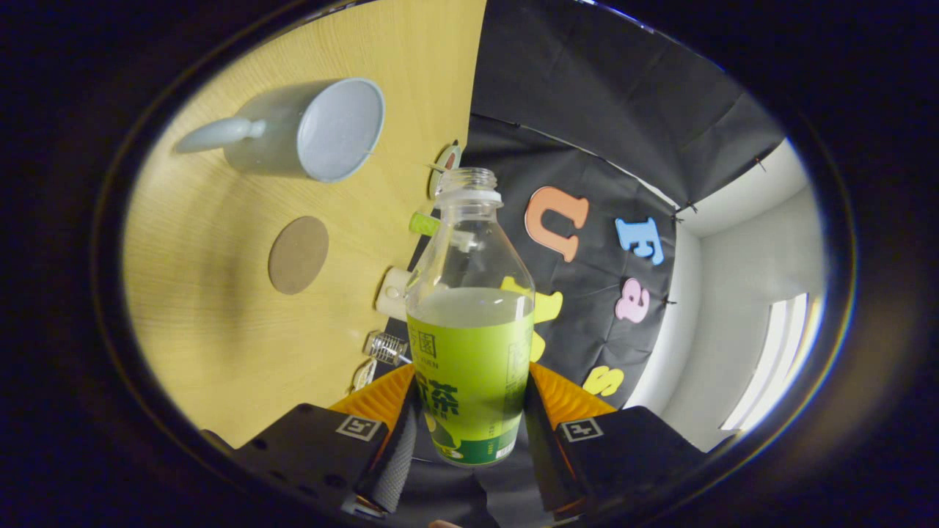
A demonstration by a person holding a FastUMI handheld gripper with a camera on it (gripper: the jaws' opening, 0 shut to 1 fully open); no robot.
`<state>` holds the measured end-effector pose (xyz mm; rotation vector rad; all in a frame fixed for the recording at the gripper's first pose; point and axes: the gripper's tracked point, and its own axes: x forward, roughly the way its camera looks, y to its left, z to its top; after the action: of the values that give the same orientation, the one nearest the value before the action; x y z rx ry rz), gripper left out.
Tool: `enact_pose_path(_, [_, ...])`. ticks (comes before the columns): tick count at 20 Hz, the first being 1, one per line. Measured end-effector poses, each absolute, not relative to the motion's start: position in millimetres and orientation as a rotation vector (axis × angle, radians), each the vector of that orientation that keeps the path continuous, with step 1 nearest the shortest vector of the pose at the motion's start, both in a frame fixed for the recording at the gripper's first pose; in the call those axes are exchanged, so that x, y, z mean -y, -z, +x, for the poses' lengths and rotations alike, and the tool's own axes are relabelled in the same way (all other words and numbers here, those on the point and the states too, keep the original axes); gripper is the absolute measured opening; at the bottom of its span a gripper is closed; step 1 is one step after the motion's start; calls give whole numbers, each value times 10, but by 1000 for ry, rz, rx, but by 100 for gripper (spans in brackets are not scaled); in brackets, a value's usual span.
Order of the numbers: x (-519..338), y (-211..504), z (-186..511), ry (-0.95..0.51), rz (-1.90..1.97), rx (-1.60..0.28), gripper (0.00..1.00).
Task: Take the bottle from table, then pour the juice into the cup, finally place the bottle on the coaster
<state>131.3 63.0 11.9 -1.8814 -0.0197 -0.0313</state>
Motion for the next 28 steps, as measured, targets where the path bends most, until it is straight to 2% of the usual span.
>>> enact_pose_path(28, [-876,-311,1321,28,-2041,108,74])
